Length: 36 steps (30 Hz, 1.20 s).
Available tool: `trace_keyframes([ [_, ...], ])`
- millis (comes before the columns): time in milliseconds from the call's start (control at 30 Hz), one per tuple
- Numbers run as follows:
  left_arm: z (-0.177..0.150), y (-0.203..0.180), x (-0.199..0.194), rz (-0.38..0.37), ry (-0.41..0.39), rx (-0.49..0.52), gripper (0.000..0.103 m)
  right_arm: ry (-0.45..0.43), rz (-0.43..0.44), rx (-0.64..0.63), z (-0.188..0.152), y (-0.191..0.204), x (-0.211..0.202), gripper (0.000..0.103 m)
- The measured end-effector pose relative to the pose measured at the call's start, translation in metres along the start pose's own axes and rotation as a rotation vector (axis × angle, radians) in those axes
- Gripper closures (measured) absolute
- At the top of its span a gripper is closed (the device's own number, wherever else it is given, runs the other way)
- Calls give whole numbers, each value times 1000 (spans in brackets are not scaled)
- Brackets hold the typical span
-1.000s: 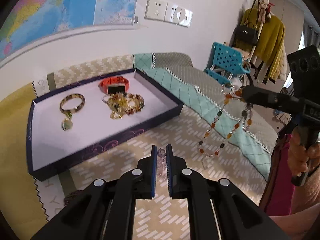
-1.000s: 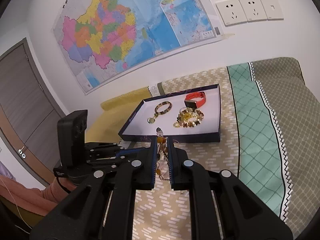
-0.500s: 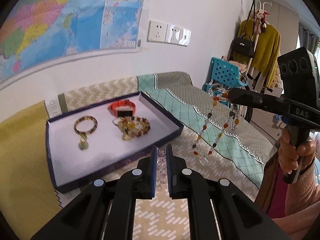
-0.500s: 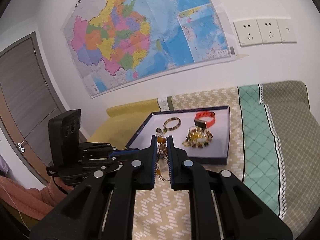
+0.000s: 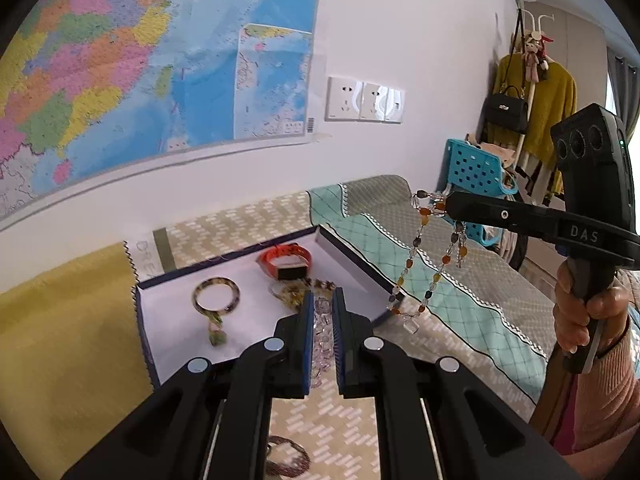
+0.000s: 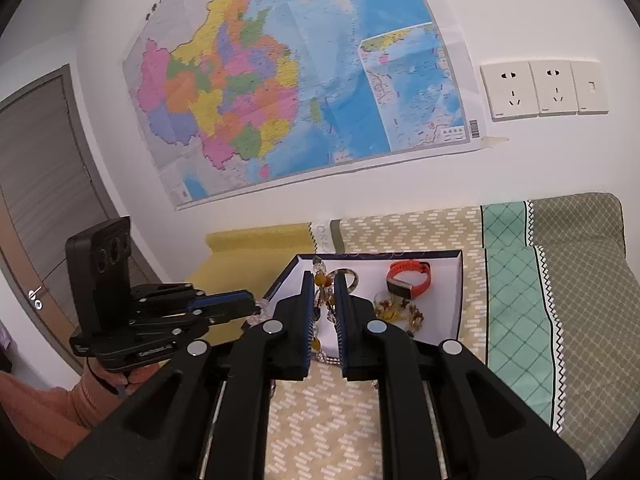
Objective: Organize jewelry
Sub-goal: 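Carry the crystal bracelet and bead necklace over the box with both tools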
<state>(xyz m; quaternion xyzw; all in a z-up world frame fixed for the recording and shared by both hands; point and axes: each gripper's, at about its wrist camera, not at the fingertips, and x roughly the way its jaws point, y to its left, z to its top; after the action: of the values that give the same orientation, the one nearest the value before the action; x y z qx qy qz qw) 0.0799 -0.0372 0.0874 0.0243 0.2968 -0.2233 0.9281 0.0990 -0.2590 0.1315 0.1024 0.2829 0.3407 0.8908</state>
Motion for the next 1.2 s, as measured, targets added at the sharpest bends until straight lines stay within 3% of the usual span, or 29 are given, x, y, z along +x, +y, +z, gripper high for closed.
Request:
trace_keyframes([
  [1200,20,41,15,91,5,-25,96,26,-27,36,21,-20,45,93],
])
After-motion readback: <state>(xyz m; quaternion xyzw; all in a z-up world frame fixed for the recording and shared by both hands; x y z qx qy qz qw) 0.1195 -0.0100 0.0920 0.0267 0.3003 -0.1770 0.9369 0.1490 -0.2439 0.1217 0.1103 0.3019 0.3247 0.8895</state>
